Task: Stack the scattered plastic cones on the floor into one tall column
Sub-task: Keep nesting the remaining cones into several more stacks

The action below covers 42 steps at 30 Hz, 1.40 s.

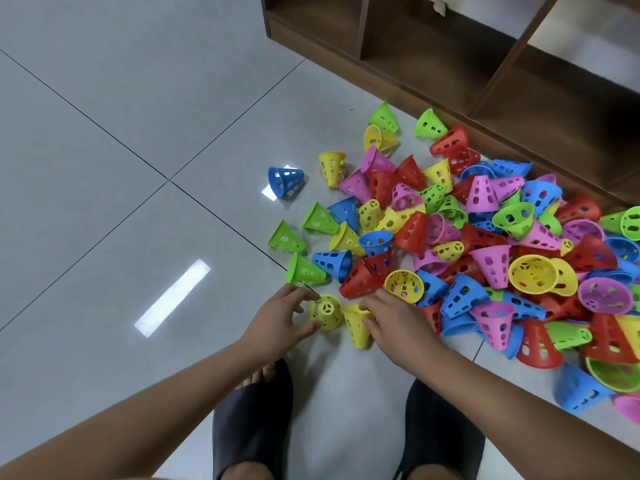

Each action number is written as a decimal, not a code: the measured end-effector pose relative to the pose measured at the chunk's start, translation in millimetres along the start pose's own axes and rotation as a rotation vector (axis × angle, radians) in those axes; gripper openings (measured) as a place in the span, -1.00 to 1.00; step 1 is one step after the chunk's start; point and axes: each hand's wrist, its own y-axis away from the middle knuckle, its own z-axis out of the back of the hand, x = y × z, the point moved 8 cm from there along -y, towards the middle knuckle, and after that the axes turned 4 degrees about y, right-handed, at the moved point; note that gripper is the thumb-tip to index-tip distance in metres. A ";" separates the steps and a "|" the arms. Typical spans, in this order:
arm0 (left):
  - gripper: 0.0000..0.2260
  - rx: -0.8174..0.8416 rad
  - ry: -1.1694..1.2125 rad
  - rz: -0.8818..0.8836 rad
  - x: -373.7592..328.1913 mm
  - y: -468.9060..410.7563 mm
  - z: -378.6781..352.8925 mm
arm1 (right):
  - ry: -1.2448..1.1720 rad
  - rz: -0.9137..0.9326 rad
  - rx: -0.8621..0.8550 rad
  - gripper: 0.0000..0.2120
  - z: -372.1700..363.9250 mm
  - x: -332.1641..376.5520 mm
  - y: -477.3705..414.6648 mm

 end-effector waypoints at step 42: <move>-0.83 -0.051 0.390 0.354 -0.9 13.3 6.7 | -0.565 -0.485 -0.162 -0.63 27.4 -47.9 14.4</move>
